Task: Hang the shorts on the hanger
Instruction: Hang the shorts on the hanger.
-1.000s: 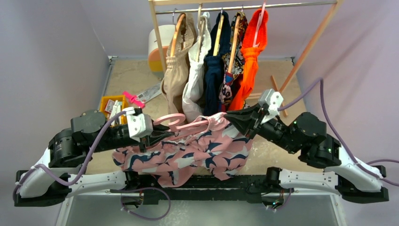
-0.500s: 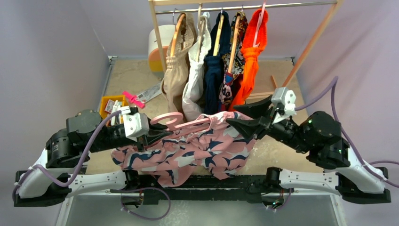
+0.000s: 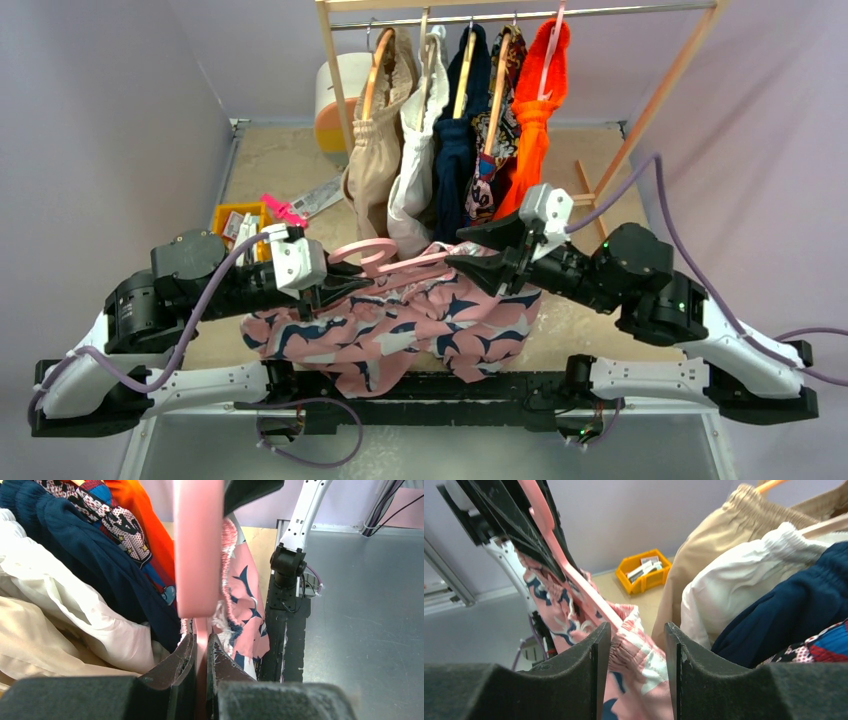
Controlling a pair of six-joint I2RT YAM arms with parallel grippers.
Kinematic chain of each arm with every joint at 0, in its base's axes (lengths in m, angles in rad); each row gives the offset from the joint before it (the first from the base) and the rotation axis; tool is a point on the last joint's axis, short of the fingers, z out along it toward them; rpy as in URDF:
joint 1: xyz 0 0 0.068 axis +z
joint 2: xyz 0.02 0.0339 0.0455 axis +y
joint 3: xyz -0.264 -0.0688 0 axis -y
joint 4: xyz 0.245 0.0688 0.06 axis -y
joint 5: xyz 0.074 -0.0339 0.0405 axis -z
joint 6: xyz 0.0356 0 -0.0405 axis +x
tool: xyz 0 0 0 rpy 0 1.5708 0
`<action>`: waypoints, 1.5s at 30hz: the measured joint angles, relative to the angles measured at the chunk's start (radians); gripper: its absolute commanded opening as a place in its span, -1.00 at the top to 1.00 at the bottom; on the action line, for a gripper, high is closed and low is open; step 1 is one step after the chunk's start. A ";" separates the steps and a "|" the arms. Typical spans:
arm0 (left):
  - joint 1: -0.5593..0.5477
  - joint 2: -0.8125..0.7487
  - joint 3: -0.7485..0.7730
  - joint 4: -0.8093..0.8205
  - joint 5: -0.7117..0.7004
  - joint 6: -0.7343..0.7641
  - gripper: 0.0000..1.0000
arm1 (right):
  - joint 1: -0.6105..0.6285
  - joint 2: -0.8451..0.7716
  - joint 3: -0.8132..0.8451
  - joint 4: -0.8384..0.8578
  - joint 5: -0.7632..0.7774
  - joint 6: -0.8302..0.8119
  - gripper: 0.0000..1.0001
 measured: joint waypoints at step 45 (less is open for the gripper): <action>0.000 0.116 -0.030 0.080 0.198 -0.017 1.00 | 0.000 0.198 0.100 0.046 -0.397 -0.050 0.47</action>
